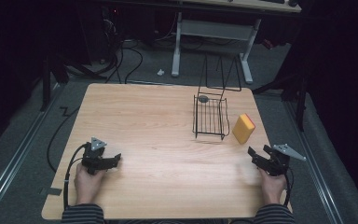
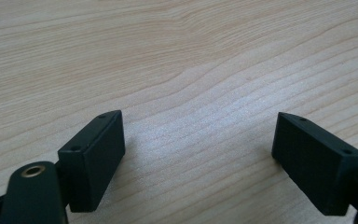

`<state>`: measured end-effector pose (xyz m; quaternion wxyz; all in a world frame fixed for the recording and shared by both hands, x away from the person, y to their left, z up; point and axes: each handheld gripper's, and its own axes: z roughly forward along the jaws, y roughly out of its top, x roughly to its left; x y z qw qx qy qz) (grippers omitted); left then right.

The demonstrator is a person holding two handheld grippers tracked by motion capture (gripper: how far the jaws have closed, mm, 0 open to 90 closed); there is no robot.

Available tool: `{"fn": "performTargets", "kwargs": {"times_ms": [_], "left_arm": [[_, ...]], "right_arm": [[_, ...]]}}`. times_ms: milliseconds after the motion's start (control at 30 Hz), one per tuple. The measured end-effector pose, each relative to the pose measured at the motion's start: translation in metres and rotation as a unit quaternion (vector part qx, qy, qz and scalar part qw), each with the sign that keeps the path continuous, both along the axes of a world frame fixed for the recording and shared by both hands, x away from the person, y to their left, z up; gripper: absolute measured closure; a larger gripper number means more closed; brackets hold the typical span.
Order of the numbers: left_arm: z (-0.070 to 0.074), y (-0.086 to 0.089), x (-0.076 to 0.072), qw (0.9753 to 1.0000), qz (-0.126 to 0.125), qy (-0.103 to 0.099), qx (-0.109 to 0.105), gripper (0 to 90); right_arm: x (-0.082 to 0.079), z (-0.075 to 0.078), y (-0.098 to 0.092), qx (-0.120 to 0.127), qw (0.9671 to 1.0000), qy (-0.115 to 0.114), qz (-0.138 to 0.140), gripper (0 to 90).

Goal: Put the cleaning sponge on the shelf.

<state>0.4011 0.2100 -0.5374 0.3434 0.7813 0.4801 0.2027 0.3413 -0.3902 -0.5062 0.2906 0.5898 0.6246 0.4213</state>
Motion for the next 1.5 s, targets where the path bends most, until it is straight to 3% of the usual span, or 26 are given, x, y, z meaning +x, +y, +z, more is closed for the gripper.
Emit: {"fn": "performTargets", "kwargs": {"times_ms": [367,600,700,1000,1500], "left_arm": [[0.0,0.0,0.0,1.0,0.0,0.0,0.0,17.7],[0.0,0.0,0.0,1.0,0.0,0.0,0.0,17.7],[0.0,0.0,0.0,1.0,0.0,0.0,0.0,17.7],[0.0,0.0,0.0,1.0,0.0,0.0,0.0,17.7],[0.0,0.0,0.0,1.0,0.0,0.001,0.001,17.6]], "right_arm": [[0.024,0.007,0.008,-0.015,0.9997,0.014,0.012,21.9],[0.044,0.013,0.016,-0.023,0.9996,0.01,0.012,22.0],[0.051,0.013,0.017,-0.025,0.9996,0.004,0.013,22.0],[0.067,0.01,0.019,-0.022,0.9996,0.017,0.006,21.7],[0.079,-0.005,0.02,-0.007,0.9997,0.023,0.003,34.5]]}}
